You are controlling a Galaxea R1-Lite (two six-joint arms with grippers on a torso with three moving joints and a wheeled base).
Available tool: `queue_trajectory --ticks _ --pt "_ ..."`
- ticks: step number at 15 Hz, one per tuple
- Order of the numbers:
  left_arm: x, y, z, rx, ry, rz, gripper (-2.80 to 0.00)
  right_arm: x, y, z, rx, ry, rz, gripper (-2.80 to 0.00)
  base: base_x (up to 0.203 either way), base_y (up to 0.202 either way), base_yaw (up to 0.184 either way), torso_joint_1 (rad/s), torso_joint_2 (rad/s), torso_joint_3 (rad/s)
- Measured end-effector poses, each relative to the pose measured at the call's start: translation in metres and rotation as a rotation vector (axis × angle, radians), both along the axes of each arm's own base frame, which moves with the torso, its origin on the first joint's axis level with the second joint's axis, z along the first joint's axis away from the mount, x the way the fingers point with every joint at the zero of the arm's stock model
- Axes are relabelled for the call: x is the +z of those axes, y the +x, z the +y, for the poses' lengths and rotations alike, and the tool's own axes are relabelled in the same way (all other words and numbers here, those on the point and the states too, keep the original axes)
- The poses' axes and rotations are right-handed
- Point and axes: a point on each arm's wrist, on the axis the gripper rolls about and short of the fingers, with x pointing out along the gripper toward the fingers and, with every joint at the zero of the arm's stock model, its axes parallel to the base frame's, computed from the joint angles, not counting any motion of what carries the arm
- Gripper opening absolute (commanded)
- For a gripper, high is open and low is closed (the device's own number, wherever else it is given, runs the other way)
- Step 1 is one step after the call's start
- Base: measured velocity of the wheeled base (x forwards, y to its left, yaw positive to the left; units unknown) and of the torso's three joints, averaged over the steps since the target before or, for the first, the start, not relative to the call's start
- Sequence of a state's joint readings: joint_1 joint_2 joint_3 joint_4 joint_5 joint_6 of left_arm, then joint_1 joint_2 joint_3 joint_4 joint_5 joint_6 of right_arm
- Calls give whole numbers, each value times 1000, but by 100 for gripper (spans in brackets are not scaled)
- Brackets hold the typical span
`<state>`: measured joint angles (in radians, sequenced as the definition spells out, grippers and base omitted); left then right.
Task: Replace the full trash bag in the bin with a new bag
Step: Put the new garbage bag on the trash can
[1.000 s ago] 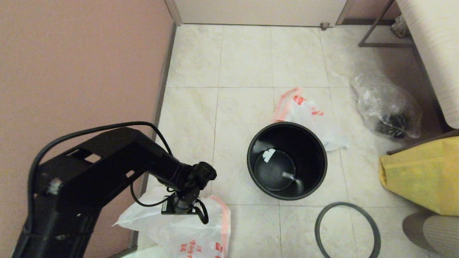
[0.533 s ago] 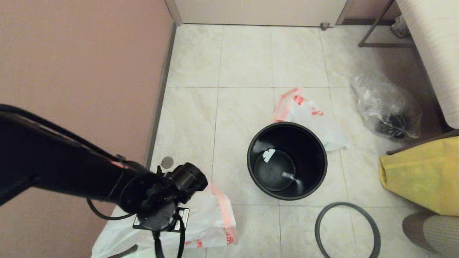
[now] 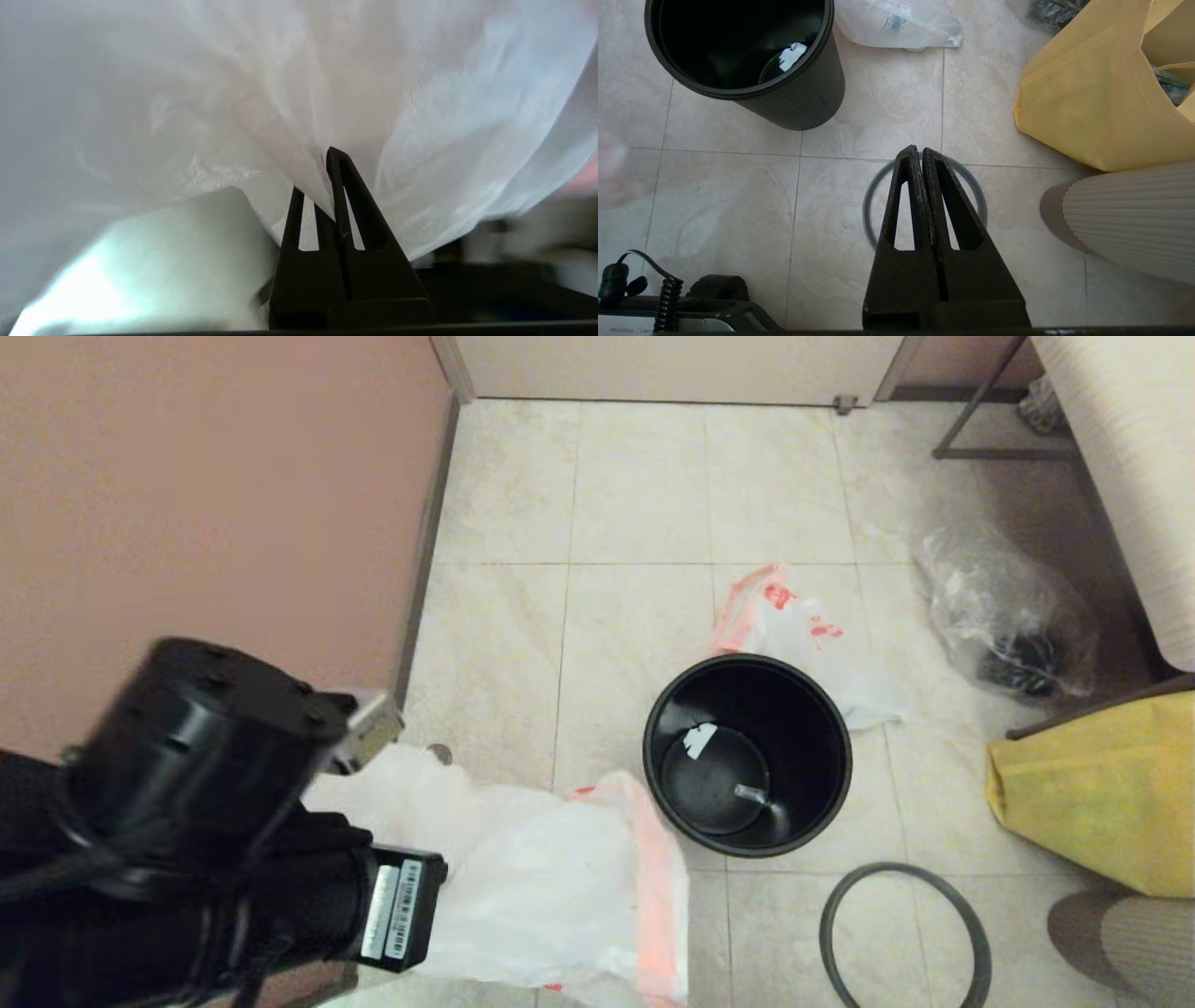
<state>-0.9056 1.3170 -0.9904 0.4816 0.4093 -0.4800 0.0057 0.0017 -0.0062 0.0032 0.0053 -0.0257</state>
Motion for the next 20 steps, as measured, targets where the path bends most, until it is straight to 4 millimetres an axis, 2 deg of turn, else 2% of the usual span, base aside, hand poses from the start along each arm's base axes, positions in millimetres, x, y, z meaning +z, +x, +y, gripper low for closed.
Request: queue_trajectory --ticks 3,5,8,11,13,14,16,20 --pt "51 -16 0 -98 -158 -77 -280 0 0 0 0 0 0 -280 0 0 0 0 0 0" --pt "81 -18 -2 -154 -263 -116 -280 0 0 0 0 0 0 -280 0 0 0 0 0 0" --pt "113 -10 -25 -215 -355 -145 -280 0 0 0 0 0 0 -280 0 0 0 0 0 0" --pt "122 5 -70 -265 -353 -110 -280 0 0 0 0 0 0 -280 0 0 0 0 0 0" --pt "113 9 -101 -300 -310 -52 -280 0 0 0 0 0 0 -280 0 0 0 0 0 0" --pt "107 9 -111 -313 -277 -21 -280 0 0 0 0 0 0 -280 0 0 0 0 0 0" --pt "99 5 -119 -321 -233 28 -280 0 0 0 0 0 0 -280 0 0 0 0 0 0" --pt "112 -9 -108 -344 -212 42 -280 0 0 0 0 0 0 -280 0 0 0 0 0 0"
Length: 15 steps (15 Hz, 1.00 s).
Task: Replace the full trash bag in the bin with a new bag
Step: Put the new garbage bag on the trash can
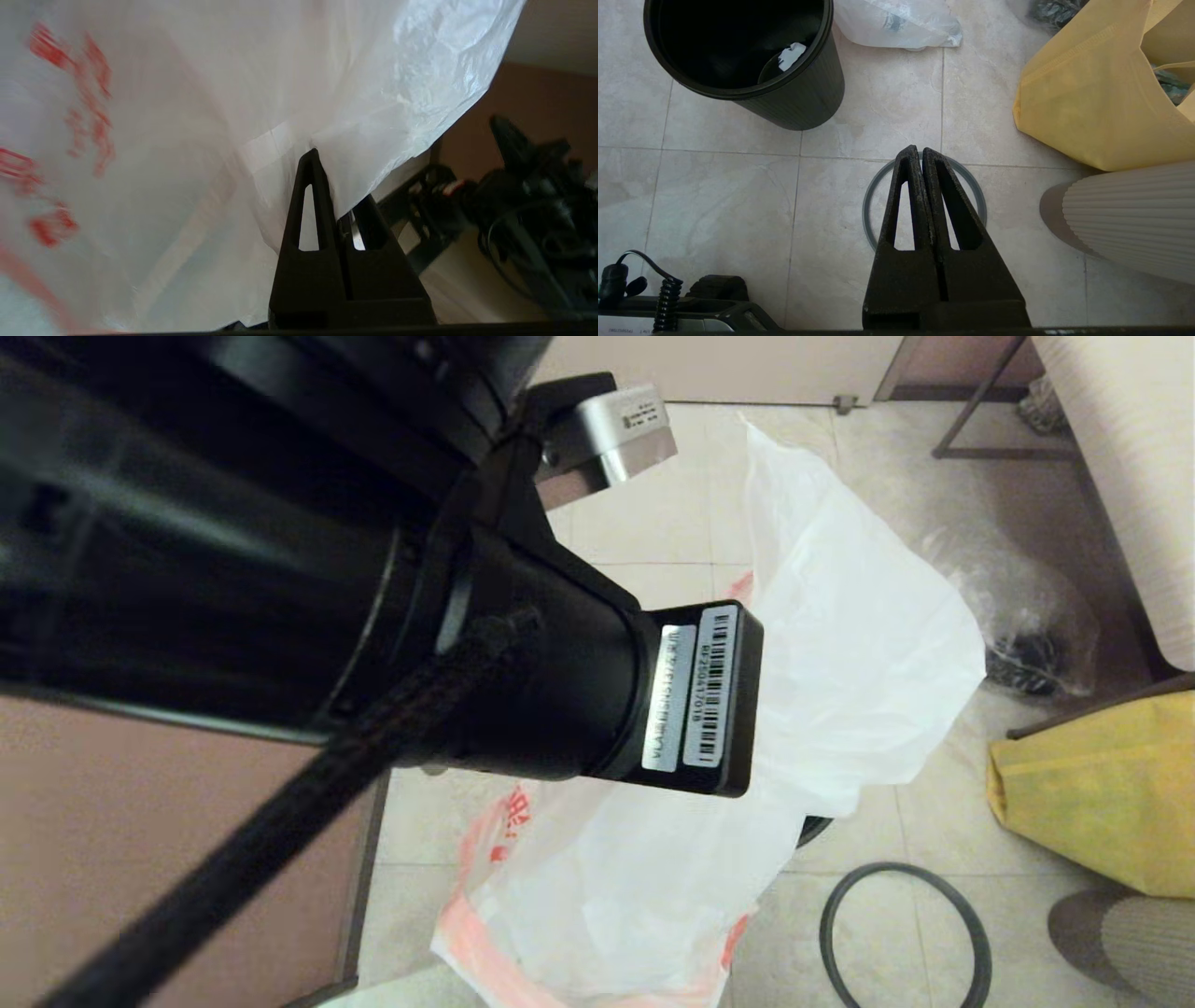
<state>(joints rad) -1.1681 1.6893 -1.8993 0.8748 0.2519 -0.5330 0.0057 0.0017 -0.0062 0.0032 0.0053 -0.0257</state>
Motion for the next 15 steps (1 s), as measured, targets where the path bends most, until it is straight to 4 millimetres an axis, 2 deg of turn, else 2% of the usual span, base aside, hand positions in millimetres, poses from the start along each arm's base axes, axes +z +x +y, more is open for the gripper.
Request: queue_trajectory --ticks 5,7,10,15 --pt "4 -5 14 5 50 24 -280 0 0 0 0 0 0 -280 0 0 0 0 0 0" --pt "-1 -9 15 -28 98 50 -280 0 0 0 0 0 0 -280 0 0 0 0 0 0" --pt "-13 -13 8 -98 179 122 -280 0 0 0 0 0 0 -280 0 0 0 0 0 0" --pt "-30 -10 -11 -133 266 140 -280 0 0 0 0 0 0 -280 0 0 0 0 0 0"
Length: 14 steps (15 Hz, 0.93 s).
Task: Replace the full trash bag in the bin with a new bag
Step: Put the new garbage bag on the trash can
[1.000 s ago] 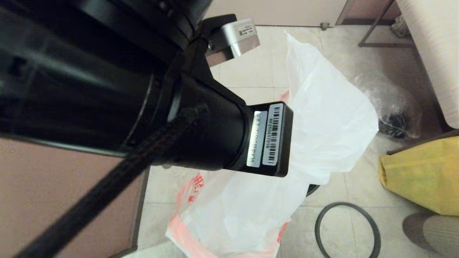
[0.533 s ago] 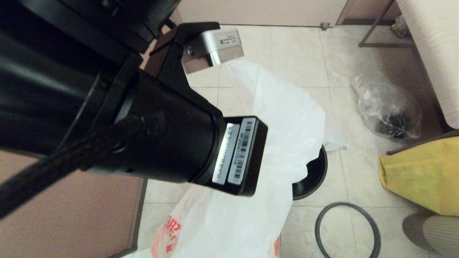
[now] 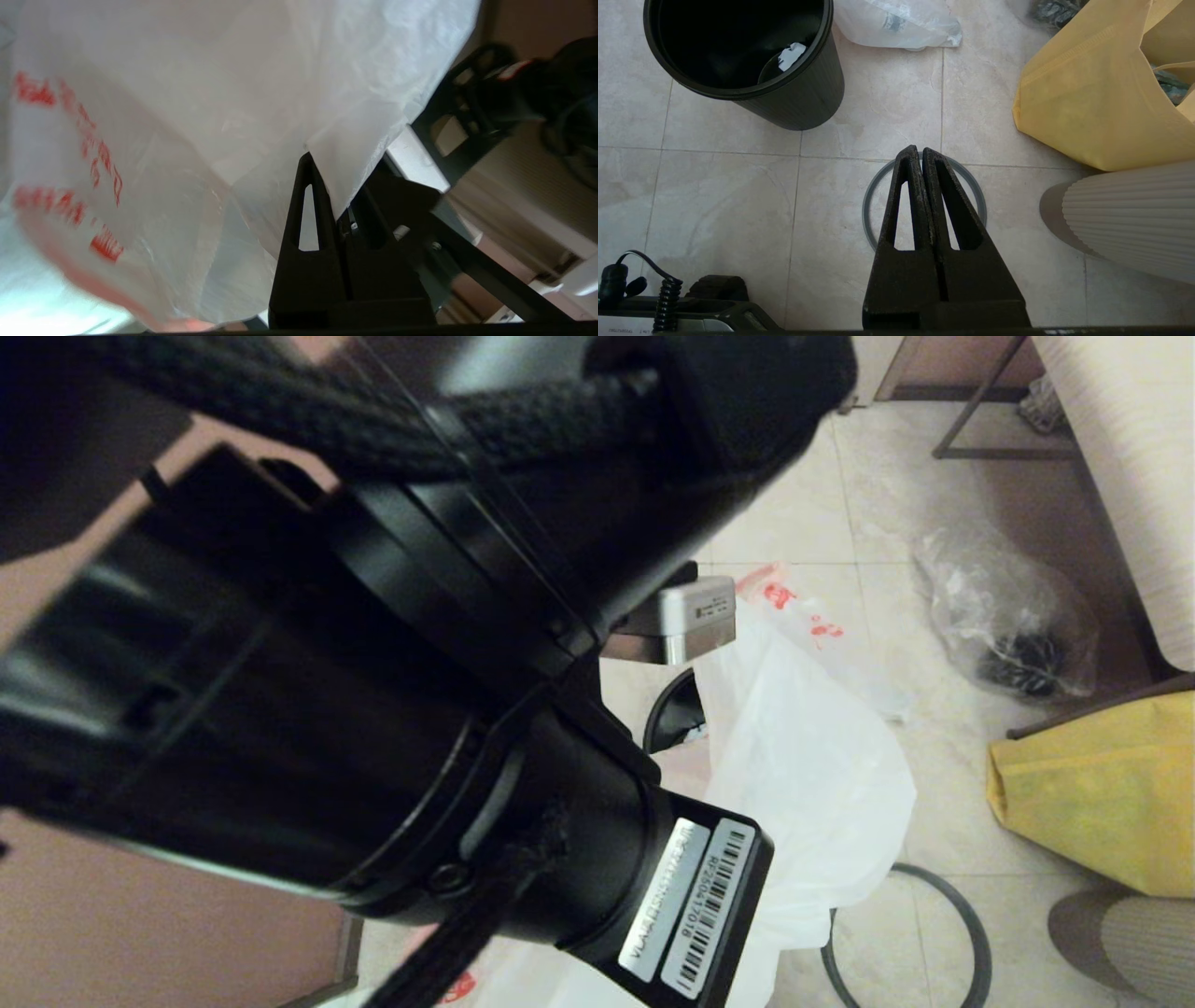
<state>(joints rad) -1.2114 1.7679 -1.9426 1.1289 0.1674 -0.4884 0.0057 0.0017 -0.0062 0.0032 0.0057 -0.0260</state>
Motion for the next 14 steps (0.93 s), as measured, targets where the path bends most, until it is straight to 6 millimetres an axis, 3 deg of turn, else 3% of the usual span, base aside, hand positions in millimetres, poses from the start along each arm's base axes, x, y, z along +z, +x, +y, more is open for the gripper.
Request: queue_trajectory --ticks 7,14 --pt "-42 52 -39 39 88 -19 -280 0 0 0 0 0 0 -280 0 0 0 0 0 0" --pt "-110 158 -88 114 59 -292 -280 0 0 0 0 0 0 -280 0 0 0 0 0 0"
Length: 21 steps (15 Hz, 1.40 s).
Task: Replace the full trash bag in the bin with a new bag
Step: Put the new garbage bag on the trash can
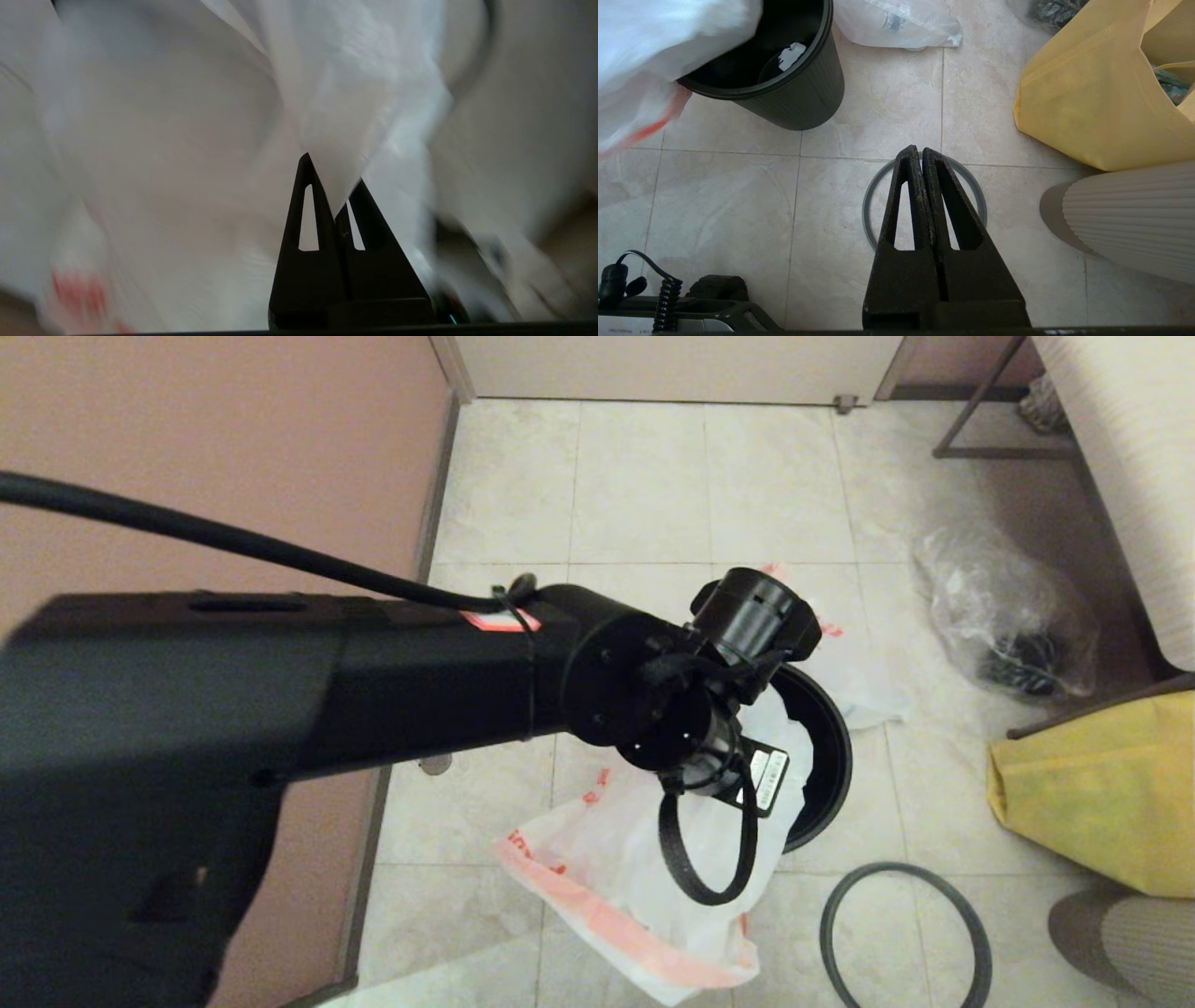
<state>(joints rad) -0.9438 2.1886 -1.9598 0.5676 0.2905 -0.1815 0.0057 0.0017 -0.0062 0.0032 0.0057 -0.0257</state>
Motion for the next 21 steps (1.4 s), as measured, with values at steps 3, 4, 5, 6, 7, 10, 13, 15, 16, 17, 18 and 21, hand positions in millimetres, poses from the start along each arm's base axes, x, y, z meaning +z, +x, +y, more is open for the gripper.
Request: queue_trajectory --ticks 3,4,5,6,7,10,13,15,16,17,18,21 --pt "-34 49 -23 41 -18 -249 -280 0 0 0 0 0 0 -280 0 0 0 0 0 0" --pt "-46 64 -28 43 -18 -334 -280 0 0 0 0 0 0 -280 0 0 0 0 0 0" --pt "-57 77 -33 37 -18 -413 -280 0 0 0 0 0 0 -280 0 0 0 0 0 0" --pt "-68 88 -38 30 -18 -487 -280 0 0 0 0 0 0 -280 0 0 0 0 0 0" --pt "-79 97 -41 21 -12 -555 -280 0 0 0 -1 0 0 -280 0 0 0 0 0 0" --pt "-107 120 -42 7 30 -713 -280 0 0 0 0 0 0 -280 0 0 0 0 0 0" --pt "-125 127 -41 -21 42 -709 -280 0 0 0 0 0 0 -280 0 0 0 0 0 0" --pt "-132 129 -41 -32 46 -701 -280 0 0 0 0 0 0 -280 0 0 0 0 0 0" --pt "-134 128 -42 -34 47 -699 -280 0 0 0 0 0 0 -280 0 0 0 0 0 0" --pt "-134 128 -43 -35 45 -700 -280 0 0 0 0 0 0 -280 0 0 0 0 0 0" --pt "-134 127 -43 -36 48 -702 0 0 0 0 0 0 0 -280 0 0 0 0 0 0" --pt "-121 124 -43 -36 37 -713 0 0 0 0 0 0 0 -280 0 0 0 0 0 0"
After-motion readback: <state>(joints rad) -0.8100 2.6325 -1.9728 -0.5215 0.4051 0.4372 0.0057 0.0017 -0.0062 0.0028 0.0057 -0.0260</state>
